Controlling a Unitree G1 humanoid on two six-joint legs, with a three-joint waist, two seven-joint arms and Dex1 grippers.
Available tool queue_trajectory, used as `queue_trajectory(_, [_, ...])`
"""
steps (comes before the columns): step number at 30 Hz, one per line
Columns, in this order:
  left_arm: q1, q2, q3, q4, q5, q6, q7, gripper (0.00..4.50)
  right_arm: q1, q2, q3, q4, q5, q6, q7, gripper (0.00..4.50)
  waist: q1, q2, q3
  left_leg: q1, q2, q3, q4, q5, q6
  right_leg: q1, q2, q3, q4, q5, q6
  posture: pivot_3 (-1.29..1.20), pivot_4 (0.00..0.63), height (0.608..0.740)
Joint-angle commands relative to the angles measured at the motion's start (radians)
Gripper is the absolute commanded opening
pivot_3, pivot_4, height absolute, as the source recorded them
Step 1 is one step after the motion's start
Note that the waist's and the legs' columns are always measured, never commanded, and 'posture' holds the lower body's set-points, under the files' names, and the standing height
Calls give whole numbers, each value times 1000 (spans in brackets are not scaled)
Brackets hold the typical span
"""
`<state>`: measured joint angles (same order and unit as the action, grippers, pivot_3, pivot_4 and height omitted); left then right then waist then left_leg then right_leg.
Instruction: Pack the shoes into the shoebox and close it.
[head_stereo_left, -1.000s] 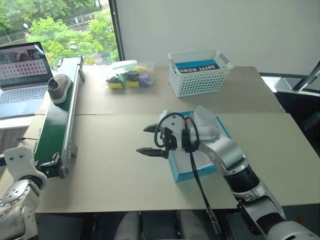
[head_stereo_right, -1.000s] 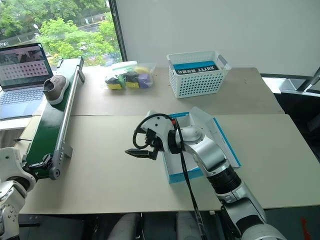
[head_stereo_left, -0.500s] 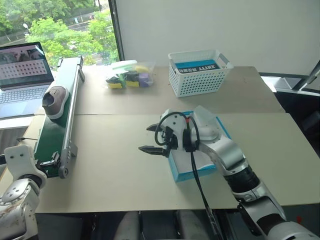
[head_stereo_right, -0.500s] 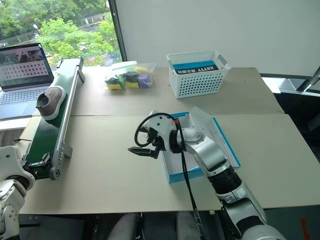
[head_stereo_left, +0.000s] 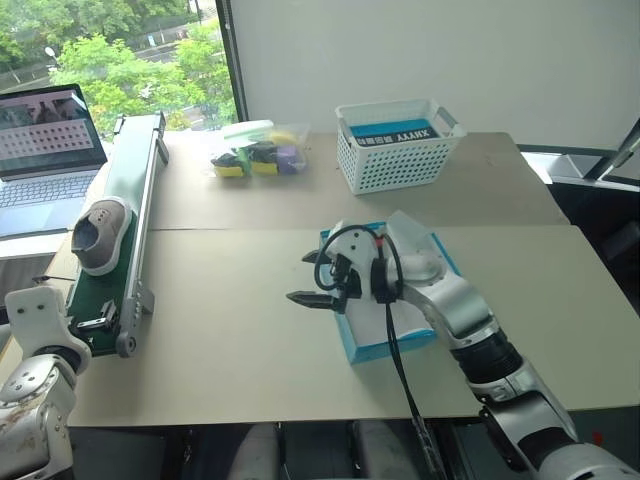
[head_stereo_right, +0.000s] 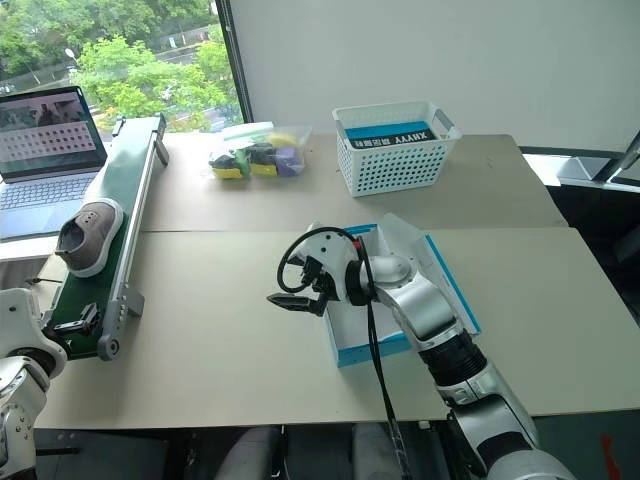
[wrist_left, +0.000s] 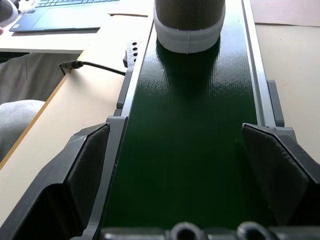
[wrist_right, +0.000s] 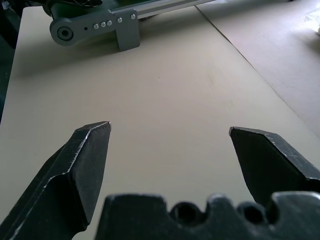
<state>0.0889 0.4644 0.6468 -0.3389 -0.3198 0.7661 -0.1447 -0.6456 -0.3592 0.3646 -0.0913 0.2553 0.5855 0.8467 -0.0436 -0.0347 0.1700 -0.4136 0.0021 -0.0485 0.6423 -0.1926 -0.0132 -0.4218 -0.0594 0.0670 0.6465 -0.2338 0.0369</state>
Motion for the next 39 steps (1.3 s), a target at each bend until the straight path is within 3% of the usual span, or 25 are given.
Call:
queue_trajectory(1, [0, 18, 13, -2, 9, -23, -2, 4500, 0, 5, -33, -38, 10, -16, -1, 4465, 0, 0, 0, 0, 0, 0, 0, 0, 0, 0, 0, 0, 0, 0, 0, 0, 150, 737])
queue_trajectory(15, [-71, -56, -51, 50, -30, -25, 3, 4500, -4, 14, -63, -64, 22, 7, -15, 4465, 7, 0, 0, 0, -1, 0, 0, 0, 0, 0, 0, 0, 0, 0, 0, 0, 150, 737])
queue_trajectory(18, [-87, -78, -46, 40, -46, -15, 7, 3855, -9, 15, -68, -67, 22, 10, -18, 4500, 16, 0, 0, 0, -1, 0, 0, 0, 0, 1, -1, 0, 0, 0, 0, 0, 150, 737])
queue_trajectory(20, [-91, -80, -49, 33, -48, -10, 9, 3051, -13, 17, -75, -69, 26, 15, -21, 4500, 21, 0, 0, 0, -1, -1, 0, 0, 0, 1, -1, 0, 0, 0, 0, 0, 150, 737])
queue_trajectory(22, [-100, -84, -47, 29, -57, -3, 16, 2593, -17, 18, -81, -70, 29, 18, -23, 4500, 27, 0, 0, 0, -1, 0, 0, 0, 0, 1, -1, 0, 0, 0, 0, 0, 150, 737])
queue_trajectory(28, [-155, -109, -33, -25, -72, -46, 55, 2510, -28, 28, -95, -55, 25, 18, -29, 4500, 31, 0, 0, 0, -1, -1, 0, 0, 0, 1, 0, -1, 0, 0, 0, 0, 150, 737])
queue_trajectory(31, [-175, -123, -113, -111, 4, -187, 73, 2510, -44, 58, -118, -23, 26, 23, -59, 4500, 26, -3, 0, -1, -1, 0, 0, 0, 0, 0, 0, -1, 0, 0, 0, 0, 150, 737])
queue_trajectory(35, [-198, -167, -227, -185, 34, -260, 81, 2510, -95, 148, -216, 55, 91, 161, -154, 4500, 24, -3, 0, -2, -1, 0, 0, 0, -1, 0, 0, -1, 0, 0, 0, 0, 150, 737])
queue_trajectory(39, [-211, -251, -397, -254, -43, -215, 34, 2510, -207, 311, -502, 184, 339, 488, -306, 4500, 23, -3, 1, -2, 0, -1, 0, 0, 0, 0, 0, 0, 0, 1, -1, 0, 150, 737])
